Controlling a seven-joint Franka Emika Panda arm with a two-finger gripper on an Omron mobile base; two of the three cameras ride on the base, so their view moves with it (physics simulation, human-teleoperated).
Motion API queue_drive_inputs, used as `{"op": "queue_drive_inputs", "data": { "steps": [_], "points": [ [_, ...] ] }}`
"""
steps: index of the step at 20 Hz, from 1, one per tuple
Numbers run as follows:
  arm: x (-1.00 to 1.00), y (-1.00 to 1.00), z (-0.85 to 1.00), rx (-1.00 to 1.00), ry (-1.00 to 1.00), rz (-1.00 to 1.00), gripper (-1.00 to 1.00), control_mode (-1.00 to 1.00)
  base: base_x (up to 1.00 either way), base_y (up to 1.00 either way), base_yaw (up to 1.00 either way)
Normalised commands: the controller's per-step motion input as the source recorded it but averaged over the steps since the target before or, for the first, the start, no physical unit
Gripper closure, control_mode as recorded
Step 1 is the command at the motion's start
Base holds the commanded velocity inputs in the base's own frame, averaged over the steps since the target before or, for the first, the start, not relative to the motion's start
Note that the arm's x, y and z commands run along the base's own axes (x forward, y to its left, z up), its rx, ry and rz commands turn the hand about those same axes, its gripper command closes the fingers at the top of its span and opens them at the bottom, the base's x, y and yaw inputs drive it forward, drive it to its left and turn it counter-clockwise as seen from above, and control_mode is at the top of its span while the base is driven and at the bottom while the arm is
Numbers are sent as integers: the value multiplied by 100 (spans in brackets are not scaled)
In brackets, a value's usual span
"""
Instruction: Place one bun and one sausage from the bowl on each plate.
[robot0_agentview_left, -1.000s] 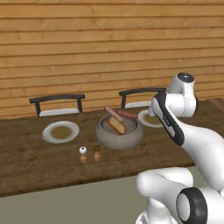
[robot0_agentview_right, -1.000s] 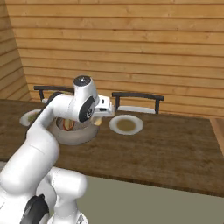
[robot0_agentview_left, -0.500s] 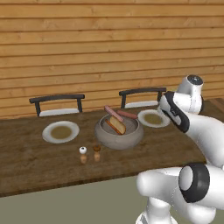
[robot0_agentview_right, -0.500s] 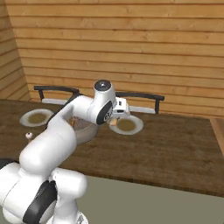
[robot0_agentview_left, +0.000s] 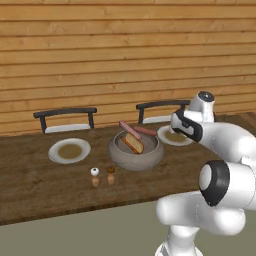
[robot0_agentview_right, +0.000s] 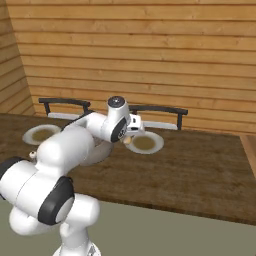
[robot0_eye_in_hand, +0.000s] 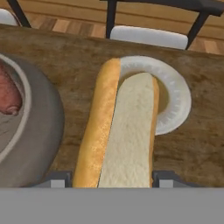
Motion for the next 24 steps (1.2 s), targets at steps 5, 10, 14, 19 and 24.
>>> {"op": "queue_drive_inputs", "data": {
  "steps": [5, 10, 14, 19, 24],
  "points": [
    [55, -26, -21, 7, 6, 0, 100, -100, 0, 0, 0],
    [25, -10, -35, 6, 14, 0, 100, -100, 0, 0, 0],
    [29, 0, -34, 0, 10, 0, 100, -100, 0, 0, 0],
    [47, 0, -24, 0, 2, 0, 100, -100, 0, 0, 0],
    [46, 0, -18, 0, 0, 0, 100, -100, 0, 0, 0]
  ]
}}
